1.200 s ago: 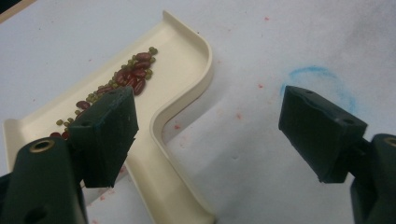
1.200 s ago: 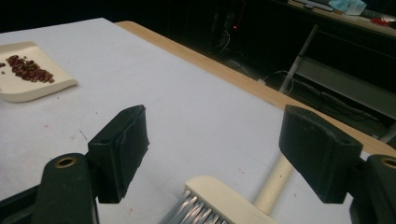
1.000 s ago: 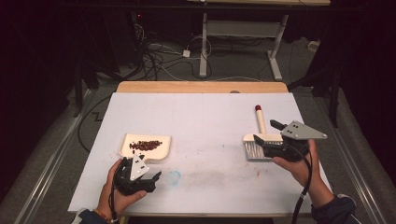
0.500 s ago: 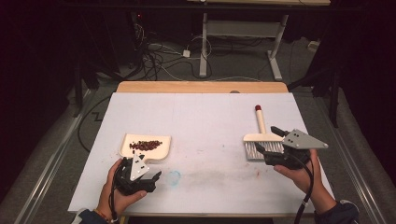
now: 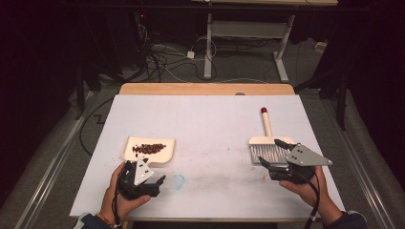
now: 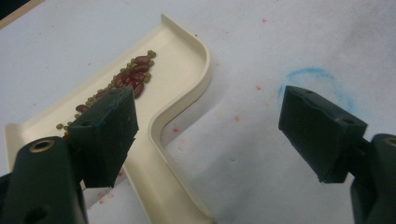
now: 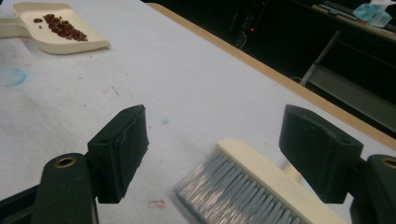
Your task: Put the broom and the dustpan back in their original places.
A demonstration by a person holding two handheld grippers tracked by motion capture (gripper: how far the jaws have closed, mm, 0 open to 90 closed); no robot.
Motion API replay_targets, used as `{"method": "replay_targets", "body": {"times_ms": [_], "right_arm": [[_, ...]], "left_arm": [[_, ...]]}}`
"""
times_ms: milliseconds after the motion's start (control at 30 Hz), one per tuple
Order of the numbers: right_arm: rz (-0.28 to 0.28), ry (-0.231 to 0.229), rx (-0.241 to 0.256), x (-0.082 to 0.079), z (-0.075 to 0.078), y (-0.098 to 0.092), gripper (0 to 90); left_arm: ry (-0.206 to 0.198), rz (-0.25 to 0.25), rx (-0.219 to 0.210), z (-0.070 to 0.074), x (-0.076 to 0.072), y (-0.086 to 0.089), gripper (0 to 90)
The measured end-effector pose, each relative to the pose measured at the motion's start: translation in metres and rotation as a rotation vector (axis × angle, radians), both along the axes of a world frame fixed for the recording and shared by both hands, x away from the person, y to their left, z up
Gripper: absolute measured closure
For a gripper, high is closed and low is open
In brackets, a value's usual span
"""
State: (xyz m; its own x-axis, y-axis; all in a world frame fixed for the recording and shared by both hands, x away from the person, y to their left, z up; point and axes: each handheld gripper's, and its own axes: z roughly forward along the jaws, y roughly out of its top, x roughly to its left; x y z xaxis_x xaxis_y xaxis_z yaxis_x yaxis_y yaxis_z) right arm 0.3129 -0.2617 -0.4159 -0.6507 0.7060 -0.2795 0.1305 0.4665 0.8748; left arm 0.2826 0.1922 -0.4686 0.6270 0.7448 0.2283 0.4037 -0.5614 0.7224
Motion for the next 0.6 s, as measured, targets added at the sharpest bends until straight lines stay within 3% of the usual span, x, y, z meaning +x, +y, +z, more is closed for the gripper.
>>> {"method": "replay_targets", "body": {"times_ms": [333, 400, 600], "right_arm": [[-0.033, -0.003, 0.0, -0.007, -0.02, -0.012, 24.4], [-0.041, 0.018, 0.018, -0.006, -0.027, -0.017, 24.4], [-0.068, 0.051, 0.008, -0.008, -0.047, -0.026, 25.0]], "left_arm": [[0.007, -0.016, -0.011, -0.002, 0.003, -0.002, 19.7], [0.006, -0.017, -0.013, -0.001, 0.003, -0.002, 19.7], [-0.005, -0.028, -0.017, 0.0, 0.0, -0.003, 19.7]]}}
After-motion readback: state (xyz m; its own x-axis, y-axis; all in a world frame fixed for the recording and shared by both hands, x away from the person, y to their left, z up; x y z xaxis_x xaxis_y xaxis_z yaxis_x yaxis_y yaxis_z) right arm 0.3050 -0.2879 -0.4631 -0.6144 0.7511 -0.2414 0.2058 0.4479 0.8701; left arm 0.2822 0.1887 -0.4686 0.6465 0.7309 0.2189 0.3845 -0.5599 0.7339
